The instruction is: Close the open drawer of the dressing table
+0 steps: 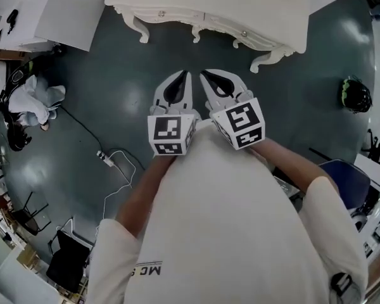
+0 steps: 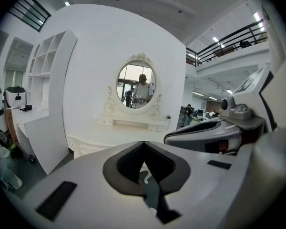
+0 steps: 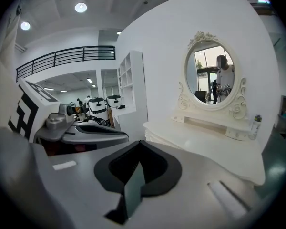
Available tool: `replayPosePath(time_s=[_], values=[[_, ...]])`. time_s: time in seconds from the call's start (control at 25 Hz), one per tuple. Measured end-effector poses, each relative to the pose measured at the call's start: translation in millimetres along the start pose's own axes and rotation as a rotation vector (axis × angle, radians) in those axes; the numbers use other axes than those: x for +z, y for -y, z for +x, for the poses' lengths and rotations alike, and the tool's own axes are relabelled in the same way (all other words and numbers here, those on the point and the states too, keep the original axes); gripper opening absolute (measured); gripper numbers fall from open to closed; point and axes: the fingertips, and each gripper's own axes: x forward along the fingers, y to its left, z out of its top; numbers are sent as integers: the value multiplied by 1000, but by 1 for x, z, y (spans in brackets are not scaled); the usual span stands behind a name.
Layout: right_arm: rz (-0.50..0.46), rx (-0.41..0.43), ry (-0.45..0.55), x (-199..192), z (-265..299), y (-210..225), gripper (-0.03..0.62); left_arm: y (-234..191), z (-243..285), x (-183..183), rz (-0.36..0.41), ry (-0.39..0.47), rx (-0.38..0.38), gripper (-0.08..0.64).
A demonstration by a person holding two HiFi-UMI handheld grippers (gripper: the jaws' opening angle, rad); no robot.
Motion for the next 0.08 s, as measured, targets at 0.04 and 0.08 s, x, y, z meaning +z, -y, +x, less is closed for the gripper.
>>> replayPosePath(time_s=[0.04, 0.08], values=[[-12, -14, 2, -1, 1, 3, 0, -1, 1, 1, 3, 2, 1, 8], [-23, -28, 5, -2, 1, 5, 0, -2, 2, 1, 6, 3, 2, 8]])
